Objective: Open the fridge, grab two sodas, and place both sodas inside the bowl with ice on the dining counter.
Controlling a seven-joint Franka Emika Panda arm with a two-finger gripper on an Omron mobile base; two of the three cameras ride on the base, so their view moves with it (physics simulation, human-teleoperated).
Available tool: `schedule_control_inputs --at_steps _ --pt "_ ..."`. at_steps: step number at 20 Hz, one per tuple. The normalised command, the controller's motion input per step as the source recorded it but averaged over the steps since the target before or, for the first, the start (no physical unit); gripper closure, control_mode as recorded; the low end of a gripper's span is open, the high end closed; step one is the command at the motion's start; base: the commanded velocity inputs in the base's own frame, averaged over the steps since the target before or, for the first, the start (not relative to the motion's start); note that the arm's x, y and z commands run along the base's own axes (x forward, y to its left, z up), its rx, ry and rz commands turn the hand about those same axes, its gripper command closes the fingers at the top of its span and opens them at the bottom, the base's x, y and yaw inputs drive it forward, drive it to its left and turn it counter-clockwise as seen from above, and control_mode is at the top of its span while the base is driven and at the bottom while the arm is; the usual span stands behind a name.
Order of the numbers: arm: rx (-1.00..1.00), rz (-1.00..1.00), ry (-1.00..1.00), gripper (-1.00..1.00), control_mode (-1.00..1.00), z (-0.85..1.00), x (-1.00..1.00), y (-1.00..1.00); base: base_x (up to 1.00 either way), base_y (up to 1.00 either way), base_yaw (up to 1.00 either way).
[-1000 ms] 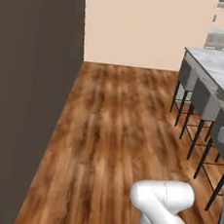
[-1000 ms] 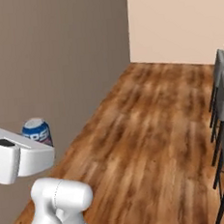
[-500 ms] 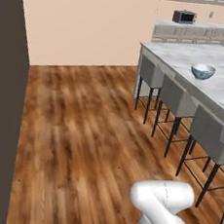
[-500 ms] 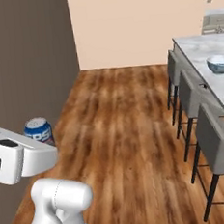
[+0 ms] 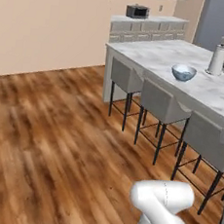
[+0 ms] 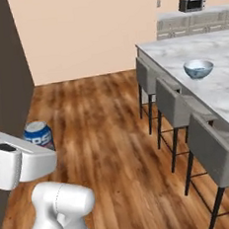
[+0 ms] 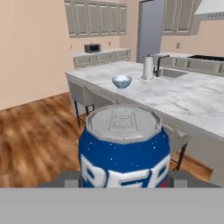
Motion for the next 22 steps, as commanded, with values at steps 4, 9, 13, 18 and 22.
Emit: schedule_control_inputs --at_steps 4,9,13,18,22 --pt "0.00 0.00 0.00 1.00 1.00 0.00 0.00 0.00 1.00 0.73 -0.38" --pt "0.00 0.00 0.00 1.00 1.00 0.00 0.00 0.00 0.82 0.67 -0.44" --pt "0.00 0.00 0.00 1.00 1.00 0.00 0.00 0.00 0.79 0.68 -0.45" --pt "0.00 0.00 0.00 1.00 1.00 0.00 0.00 0.00 0.61 0.70 -0.44" --pt "0.00 0.00 0.00 1.00 1.00 0.00 0.00 0.00 0.64 0.71 -0.46"
